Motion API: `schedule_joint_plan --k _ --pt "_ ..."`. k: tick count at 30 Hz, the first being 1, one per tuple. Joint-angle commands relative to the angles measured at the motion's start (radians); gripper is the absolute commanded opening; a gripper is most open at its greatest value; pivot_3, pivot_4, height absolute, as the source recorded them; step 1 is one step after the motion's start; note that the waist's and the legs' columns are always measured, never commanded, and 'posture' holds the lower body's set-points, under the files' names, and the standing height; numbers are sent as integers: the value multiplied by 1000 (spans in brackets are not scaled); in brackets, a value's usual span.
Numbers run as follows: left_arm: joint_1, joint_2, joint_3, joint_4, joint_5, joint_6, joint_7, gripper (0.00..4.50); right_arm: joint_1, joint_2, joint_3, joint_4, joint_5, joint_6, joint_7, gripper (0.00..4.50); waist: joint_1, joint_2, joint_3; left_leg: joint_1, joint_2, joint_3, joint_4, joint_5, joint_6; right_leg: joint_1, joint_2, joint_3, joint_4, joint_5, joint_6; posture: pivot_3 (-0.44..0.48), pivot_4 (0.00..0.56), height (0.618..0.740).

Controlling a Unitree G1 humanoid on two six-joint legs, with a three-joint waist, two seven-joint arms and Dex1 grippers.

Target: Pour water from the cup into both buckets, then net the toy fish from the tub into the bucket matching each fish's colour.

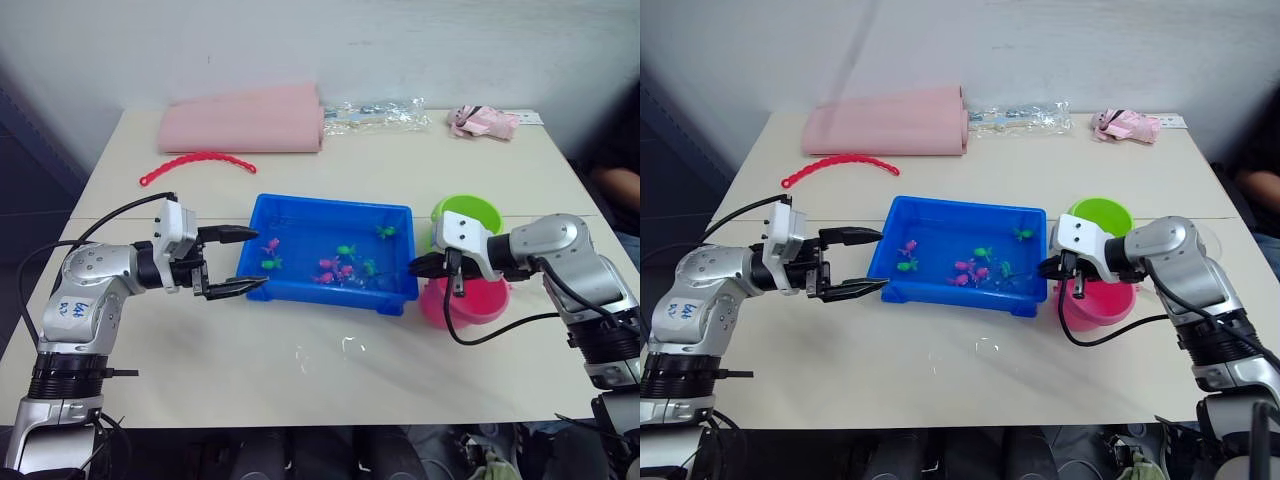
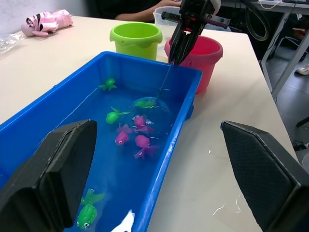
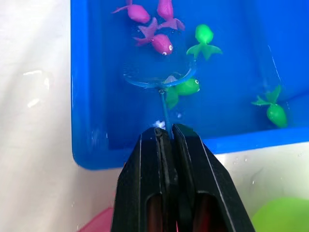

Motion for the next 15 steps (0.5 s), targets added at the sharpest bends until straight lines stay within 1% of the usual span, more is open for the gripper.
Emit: schedule_joint_plan --k 1,9,15 --pt "2 9 32 -22 -18 -10 3 4467 -14 -3 -40 -36 22 10 -12 0 0 0 0 0 0 0 0 0 0 0 0 0 0 0 0 0 150 740" --pt "-3 4 28 -10 -13 -14 5 4467 16 30 -103 -20 101 5 -29 0 0 0 0 0 0 0 0 0 0 0 0 0 0 0 0 0 150 740" --pt "-6 10 32 2 -13 -15 2 4467 62 27 -139 3 128 -53 -20 0 1 0 0 0 0 0 0 0 0 0 0 0 0 0 0 0 150 740"
